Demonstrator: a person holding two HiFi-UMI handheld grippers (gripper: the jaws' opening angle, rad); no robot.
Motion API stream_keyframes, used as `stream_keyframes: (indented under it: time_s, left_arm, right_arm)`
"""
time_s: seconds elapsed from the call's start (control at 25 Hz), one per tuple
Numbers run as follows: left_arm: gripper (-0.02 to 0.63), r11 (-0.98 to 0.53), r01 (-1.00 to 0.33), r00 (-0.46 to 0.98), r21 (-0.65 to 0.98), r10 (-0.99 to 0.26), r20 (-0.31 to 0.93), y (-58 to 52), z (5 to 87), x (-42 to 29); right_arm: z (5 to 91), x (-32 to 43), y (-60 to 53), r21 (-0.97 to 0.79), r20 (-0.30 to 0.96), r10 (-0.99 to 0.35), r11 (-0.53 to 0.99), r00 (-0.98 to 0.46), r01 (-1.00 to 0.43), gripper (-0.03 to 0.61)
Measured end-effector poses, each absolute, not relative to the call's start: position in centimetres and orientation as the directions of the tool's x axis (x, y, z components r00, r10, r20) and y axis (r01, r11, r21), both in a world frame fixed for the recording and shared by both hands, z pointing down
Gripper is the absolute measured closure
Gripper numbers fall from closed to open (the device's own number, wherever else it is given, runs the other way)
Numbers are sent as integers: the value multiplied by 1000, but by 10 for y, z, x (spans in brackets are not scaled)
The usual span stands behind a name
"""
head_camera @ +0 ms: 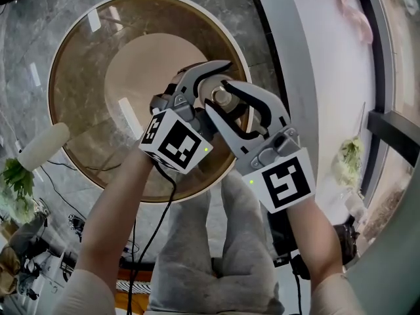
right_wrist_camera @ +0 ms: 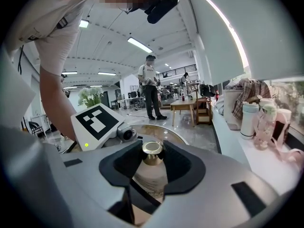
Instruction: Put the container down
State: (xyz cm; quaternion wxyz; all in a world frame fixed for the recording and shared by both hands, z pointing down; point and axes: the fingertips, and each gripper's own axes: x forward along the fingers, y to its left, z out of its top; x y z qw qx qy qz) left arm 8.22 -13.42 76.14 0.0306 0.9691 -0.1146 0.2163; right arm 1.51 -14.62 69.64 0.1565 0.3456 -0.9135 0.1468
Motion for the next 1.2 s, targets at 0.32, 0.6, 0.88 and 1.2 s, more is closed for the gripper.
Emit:
stream_keyframes:
  time_s: [0.32,0.6,0.88,1.2]
  left_arm:
    - [258,-975,-221,845,18,-182,502,-127,785,79]
    - [258,-972,-233,839,34,-183,513,-128,788,78]
    - [258,-977,-210,829,24,-165,535,-125,790,78]
    - [258,-963,-265,815,59,-191,547,-126,786,63]
  right_arm:
    - [715,13,-140,-110,410,-573,741,-709,-663,443]
    - [723,12,-137,-85,396,-573,755,-718,-650,443]
    - [728,12,-131,-57,382,-560,780,-735,-623,443]
    - [721,11,-139,-194,345,-595,711,-726,-676,403]
